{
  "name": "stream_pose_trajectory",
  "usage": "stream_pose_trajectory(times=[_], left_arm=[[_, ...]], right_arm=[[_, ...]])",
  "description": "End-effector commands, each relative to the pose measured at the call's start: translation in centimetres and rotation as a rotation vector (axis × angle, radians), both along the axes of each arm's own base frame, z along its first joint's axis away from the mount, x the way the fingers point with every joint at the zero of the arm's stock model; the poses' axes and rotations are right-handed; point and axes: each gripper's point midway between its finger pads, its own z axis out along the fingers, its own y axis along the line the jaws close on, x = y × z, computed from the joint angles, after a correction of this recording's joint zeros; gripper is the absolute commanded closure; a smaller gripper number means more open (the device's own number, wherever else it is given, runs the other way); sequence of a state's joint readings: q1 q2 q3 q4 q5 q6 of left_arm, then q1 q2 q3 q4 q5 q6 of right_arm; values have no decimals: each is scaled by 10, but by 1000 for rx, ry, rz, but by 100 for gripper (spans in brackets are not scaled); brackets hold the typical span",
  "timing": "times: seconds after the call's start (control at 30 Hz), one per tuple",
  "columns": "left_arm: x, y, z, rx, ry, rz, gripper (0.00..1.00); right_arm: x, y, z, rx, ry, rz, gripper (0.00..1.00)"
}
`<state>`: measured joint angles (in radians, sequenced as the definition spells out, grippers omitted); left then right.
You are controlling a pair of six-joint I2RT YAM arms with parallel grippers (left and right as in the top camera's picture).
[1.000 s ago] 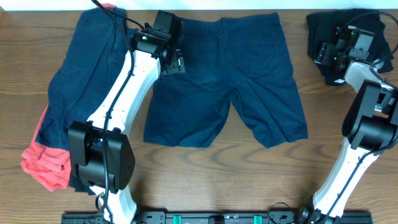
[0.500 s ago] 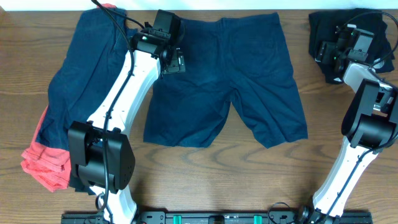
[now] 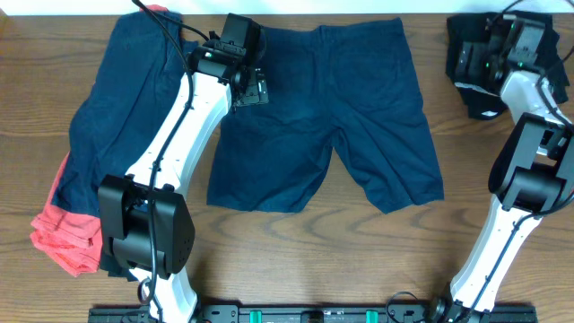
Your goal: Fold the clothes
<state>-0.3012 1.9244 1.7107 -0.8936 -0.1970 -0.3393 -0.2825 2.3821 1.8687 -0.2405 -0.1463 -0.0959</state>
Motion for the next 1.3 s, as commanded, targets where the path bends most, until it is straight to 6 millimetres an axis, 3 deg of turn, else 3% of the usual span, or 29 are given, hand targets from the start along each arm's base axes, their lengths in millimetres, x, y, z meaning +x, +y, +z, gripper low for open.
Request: stream_pose_trajectory(times=[0.0,0.13,0.27,0.4,0.47,0.53,0.6,0.73,0.83,0.93,1.1,1.27], left_arm=[[-1,1,-10,15,30,-28,2],[-1,4,-10,18,31,-28,2],[3,17,-9,33,34,-35,2],[7,48,-7,31,31,30,2],[8,68,-6,22,32,74,2],[8,83,-6,-4,36,108,2],[8,97,-7,-27,39,138,2],[14,117,-5,-47,17,141,2],[21,126,-3,-38,-7,121,2],[24,131,-1,-37,-23,127,2],[24,131,-1,-23,-16,100,2],[23,131,-1,-23,-16,99,2]], right_arm=[[15,24,59,10,-69,60,1],[9,63,113,20,-78,126,1],[-13,130,138,95,-31,265,1],[-36,210,131,268,69,370,1],[-50,251,118,302,143,414,1],[-62,284,107,290,195,462,1],[-69,302,92,232,241,450,1],[-85,323,60,139,343,318,1],[-95,350,38,122,390,353,1],[-102,361,15,66,426,351,1],[-120,347,-24,-37,533,175,1],[-129,345,-56,1,619,164,1]])
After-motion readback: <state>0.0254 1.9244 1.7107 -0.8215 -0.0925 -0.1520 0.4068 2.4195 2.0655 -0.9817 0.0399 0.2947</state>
